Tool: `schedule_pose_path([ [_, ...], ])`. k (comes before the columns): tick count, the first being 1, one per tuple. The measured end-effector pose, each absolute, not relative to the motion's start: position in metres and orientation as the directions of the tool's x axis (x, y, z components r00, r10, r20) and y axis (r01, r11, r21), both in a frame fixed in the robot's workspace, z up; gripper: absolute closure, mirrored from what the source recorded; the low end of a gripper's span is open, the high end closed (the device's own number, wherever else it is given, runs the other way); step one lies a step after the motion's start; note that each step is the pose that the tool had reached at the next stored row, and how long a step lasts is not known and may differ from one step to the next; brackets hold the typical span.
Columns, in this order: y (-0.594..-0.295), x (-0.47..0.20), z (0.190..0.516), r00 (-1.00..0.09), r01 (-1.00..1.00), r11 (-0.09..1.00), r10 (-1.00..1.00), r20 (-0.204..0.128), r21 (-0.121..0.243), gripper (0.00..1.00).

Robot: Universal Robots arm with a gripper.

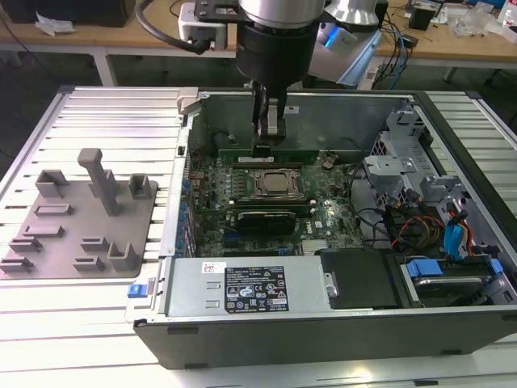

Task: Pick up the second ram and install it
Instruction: 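Pick up the second ram and move it above second insertion slot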

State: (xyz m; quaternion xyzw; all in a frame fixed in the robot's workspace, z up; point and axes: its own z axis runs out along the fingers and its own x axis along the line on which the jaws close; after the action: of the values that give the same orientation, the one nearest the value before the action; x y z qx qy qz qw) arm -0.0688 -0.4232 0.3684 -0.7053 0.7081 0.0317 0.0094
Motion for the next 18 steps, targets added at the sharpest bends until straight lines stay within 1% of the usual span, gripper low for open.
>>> schedule_pose_path([
  [7,-0.414,-0.063,0.346,-0.005,-0.999,0.003,-0.998,-0.058,0.033,0.91],
  [18,-0.395,-0.057,0.328,-0.005,-0.999,0.003,-0.998,-0.057,0.034,0.91],
])
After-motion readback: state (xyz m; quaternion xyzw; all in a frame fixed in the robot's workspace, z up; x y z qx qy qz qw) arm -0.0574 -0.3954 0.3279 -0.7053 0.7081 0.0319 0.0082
